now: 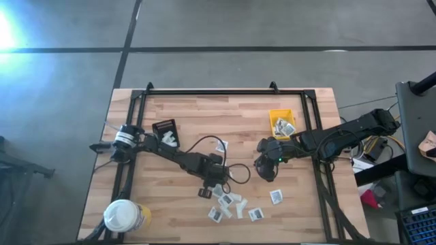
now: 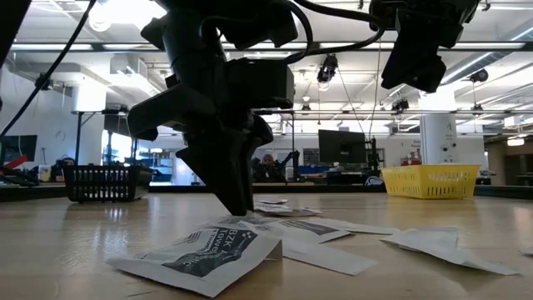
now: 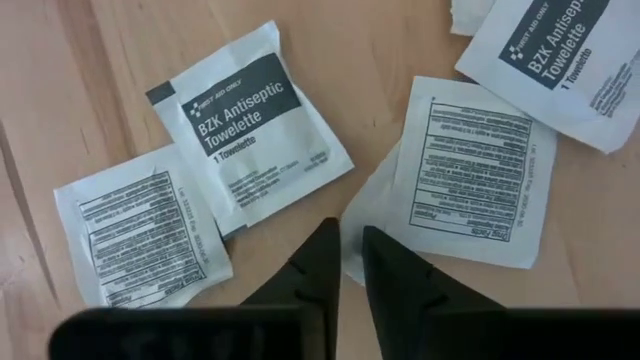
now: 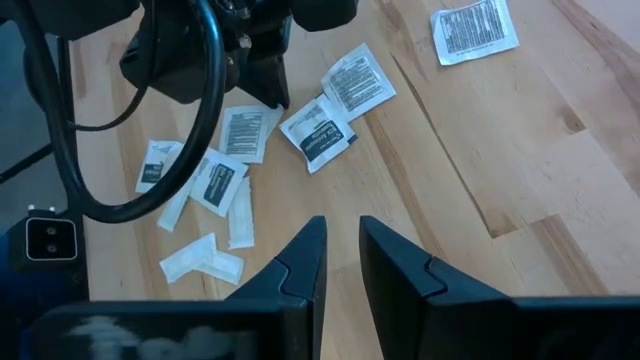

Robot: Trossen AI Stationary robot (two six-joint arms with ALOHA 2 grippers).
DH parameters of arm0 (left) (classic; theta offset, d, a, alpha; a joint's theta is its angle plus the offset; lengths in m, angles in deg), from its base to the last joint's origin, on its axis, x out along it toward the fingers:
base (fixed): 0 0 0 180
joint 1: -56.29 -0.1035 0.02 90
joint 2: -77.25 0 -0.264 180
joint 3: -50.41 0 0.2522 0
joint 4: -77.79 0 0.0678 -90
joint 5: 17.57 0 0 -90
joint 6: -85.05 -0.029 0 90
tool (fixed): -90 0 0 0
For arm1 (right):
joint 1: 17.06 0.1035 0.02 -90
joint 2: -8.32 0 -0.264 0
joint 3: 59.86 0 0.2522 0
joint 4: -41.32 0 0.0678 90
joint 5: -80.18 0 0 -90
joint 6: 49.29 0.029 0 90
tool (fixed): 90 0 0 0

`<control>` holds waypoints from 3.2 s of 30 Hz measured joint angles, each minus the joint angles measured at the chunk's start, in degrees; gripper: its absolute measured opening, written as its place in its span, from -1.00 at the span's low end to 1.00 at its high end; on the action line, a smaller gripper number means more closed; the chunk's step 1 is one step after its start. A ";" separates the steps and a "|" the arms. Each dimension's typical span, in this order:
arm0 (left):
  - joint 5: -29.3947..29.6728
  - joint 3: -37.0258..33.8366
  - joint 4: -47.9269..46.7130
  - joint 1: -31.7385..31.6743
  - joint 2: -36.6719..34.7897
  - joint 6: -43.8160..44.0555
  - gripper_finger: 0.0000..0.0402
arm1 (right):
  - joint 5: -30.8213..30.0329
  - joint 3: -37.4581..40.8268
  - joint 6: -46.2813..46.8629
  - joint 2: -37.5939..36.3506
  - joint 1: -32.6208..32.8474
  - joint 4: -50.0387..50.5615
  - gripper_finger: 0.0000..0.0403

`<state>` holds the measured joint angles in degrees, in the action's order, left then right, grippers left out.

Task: Pick & Place First Aid Supplies
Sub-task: Put the green bandage into the black bin

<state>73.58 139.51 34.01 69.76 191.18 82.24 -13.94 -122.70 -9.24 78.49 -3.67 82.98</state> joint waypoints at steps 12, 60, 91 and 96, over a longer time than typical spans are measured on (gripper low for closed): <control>0.42 -0.26 -1.72 0.02 -1.78 1.97 -0.96 | -0.01 0.00 0.00 0.00 -0.02 0.04 -0.70; 36.08 -18.49 -40.53 1.20 -39.78 51.37 -1.00 | -4.31 0.57 -1.03 0.34 2.26 -0.61 -0.70; 40.46 -34.67 -33.40 0.96 -43.67 75.78 -0.99 | -5.70 -2.03 -11.90 22.50 2.62 -23.99 -0.70; 40.51 -34.67 -33.40 0.87 -43.67 74.69 -0.86 | -1.49 -5.90 -16.75 25.70 2.62 -23.95 -0.70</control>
<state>114.08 104.84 0.61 70.64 147.51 156.92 -15.42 -128.60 -25.99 104.19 -1.05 59.03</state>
